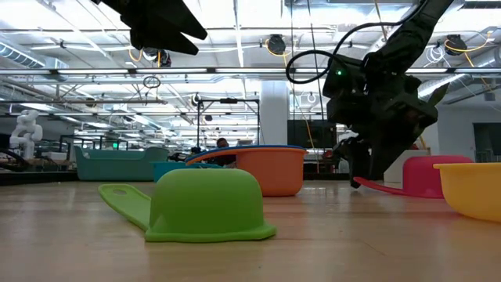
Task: Nest measuring cups in basket
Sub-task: Stack the red measuring cup on top of the light blue measuring cup
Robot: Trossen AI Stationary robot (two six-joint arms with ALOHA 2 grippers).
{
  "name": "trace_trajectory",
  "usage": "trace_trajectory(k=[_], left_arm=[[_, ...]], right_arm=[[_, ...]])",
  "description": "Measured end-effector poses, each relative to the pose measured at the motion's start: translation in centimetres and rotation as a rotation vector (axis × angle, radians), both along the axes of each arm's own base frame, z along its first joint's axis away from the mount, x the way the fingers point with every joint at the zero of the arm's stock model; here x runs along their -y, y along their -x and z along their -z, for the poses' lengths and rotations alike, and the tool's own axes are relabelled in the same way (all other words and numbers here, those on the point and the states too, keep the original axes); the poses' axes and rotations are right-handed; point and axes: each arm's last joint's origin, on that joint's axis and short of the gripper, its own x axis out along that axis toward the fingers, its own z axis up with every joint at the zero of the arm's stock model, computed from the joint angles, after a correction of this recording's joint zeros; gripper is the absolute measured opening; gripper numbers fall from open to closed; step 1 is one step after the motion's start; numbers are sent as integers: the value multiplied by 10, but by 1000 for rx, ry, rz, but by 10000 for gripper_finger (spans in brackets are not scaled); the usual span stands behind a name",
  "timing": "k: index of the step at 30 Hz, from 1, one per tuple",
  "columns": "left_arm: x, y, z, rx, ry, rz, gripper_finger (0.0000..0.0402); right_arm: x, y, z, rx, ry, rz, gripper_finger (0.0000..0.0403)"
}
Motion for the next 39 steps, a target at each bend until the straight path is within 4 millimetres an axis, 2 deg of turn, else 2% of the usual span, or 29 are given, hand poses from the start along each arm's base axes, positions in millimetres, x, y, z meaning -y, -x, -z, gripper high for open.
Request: trace_trajectory(k=[16, 22, 26, 30, 36, 39], left_arm=[[1, 0, 0, 5, 13, -2, 257], [1, 0, 0, 5, 15, -1, 257], [1, 0, 0, 6, 16, -1, 257], [1, 0, 0, 5, 14, 0, 257], [1, 0, 0, 2, 14, 6, 257], [1, 0, 0, 2, 13, 6, 257]], right_arm=[[0, 2, 1, 2, 28, -47, 12], [-4, 1, -3, 16, 58, -55, 8], [-7, 2, -14, 49, 79, -41, 4], [-11, 8, -27, 56, 78, -19, 1], [-25, 22, -38, -42, 123, 28, 0], [-30, 26, -47, -19, 132, 41, 0]])
